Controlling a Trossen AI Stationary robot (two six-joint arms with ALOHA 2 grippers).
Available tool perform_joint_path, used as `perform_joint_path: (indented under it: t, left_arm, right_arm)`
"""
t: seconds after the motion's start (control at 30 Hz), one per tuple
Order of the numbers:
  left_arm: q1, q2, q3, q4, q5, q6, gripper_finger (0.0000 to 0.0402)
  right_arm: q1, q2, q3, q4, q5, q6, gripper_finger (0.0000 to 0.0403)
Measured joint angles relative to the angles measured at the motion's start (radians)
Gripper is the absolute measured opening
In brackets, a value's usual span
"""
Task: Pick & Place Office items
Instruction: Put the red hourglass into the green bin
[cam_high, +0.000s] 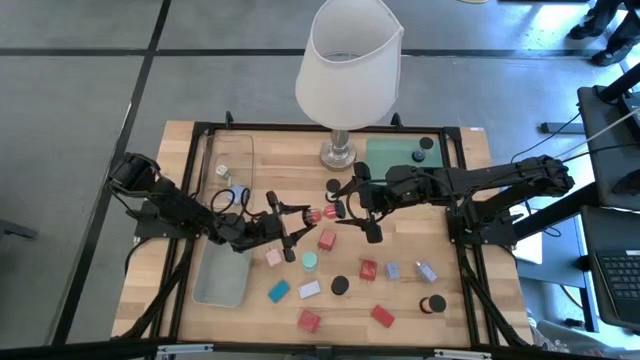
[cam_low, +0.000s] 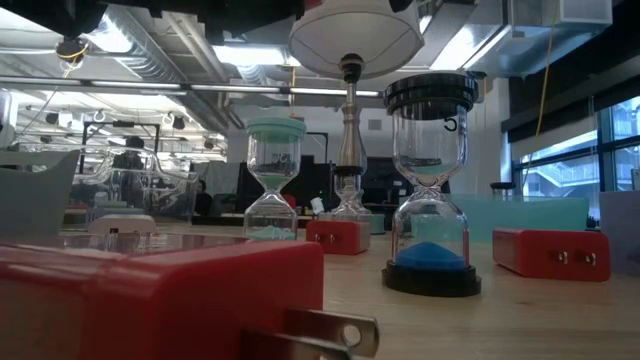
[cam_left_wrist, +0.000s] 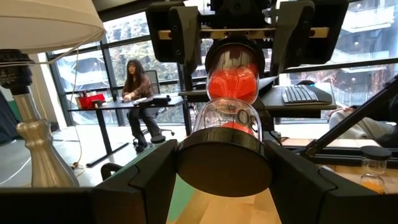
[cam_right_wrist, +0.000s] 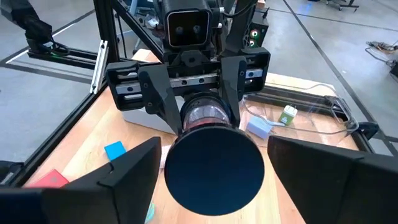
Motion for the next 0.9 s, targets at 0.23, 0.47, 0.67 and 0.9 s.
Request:
perform_joint_path:
  t: [0.23,0.47,0.67,0.9]
  left_arm:
    - [0.0,0.0,0.0,0.018,0.001,0.006,0.021]
    - [0.0,0.0,0.0,0.018,0.001,0.007,0.021]
    - [0.0,0.0,0.0,0.018,0.001,0.008,0.021]
    - [0.0,0.0,0.0,0.018,0.0,0.008,0.021]
  right_arm:
    - [0.0,0.0,0.0,0.0,0.0,0.05,0.0298]
    - [0.0,0.0,0.0,0.0,0.0,0.051,0.0297]
    - [0.0,0.0,0.0,0.0,0.0,0.051,0.0293]
    - [0.0,0.0,0.0,0.0,0.0,0.056,0.0246]
